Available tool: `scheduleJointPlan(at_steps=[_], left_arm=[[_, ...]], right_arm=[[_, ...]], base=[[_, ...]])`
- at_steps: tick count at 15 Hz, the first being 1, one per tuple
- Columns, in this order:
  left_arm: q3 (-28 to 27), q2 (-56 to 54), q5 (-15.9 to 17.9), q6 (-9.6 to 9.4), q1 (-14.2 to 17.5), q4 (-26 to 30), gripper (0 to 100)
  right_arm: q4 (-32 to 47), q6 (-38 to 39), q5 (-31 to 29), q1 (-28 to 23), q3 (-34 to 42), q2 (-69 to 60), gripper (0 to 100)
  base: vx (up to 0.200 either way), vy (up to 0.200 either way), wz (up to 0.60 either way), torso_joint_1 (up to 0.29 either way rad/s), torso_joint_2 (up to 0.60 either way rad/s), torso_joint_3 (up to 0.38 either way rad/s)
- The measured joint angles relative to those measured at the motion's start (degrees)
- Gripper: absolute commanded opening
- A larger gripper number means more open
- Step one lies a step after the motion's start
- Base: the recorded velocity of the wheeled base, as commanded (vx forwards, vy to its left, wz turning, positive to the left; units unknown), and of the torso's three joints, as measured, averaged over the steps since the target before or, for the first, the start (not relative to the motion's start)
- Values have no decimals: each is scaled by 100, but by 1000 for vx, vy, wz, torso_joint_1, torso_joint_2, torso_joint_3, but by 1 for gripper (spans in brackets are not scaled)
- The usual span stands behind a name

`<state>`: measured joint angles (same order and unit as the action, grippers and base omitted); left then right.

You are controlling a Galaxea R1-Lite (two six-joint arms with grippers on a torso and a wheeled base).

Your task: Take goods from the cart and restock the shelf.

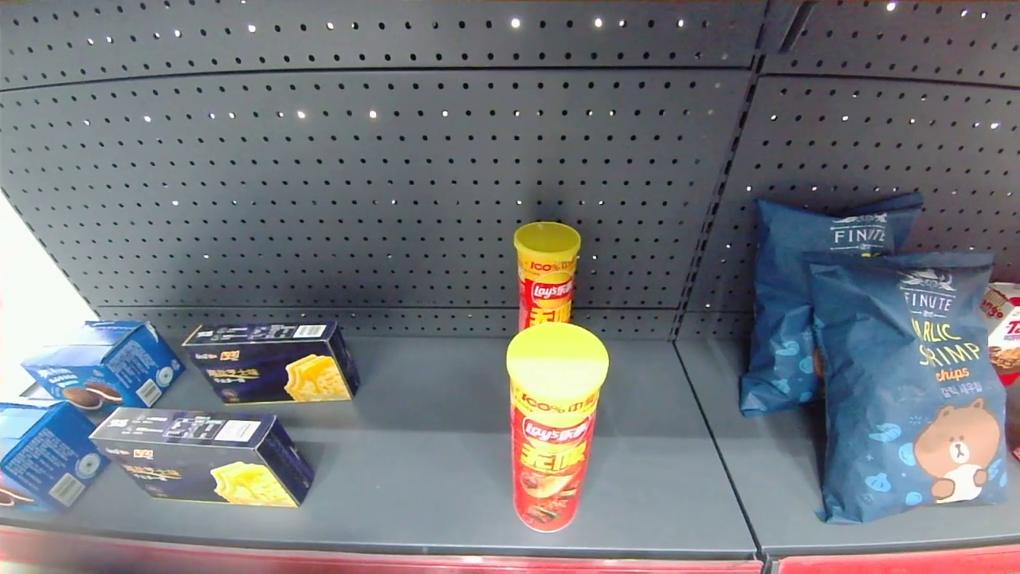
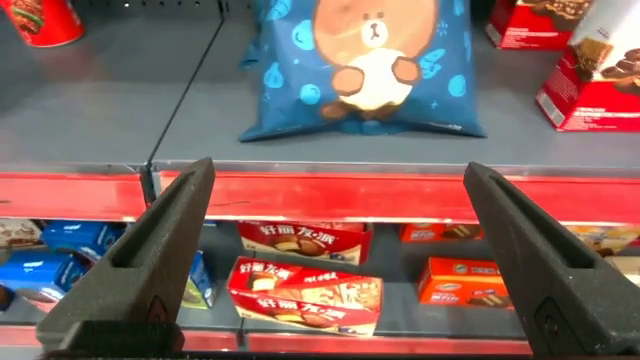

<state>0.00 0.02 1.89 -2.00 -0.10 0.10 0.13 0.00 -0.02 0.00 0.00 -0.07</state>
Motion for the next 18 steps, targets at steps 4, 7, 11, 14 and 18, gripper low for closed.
scheduleJointPlan(at_steps=[4, 7, 11, 14, 18], left_arm=[[0, -2, -6, 20, -6, 4, 100], [0, 0, 0, 11, -4, -2, 100], [0, 0, 2, 17, -4, 1, 100], [0, 0, -1, 15, 0, 1, 100], [0, 0, -1, 23, 2, 0, 100]], right_arm=[[-6, 0, 2, -10, 0, 0, 100], [7, -2, 2, -10, 0, 0, 100], [2, -7, 5, -7, 0, 0, 100], [5, -7, 13, 0, 0, 0, 100], [0, -7, 10, 0, 0, 0, 100]], base=[[0, 0, 0, 0, 0, 0], [0, 0, 0, 0, 0, 0], [0, 0, 0, 0, 0, 0], [0, 0, -400, 3, 5, 2], [0, 0, 0, 0, 0, 0]])
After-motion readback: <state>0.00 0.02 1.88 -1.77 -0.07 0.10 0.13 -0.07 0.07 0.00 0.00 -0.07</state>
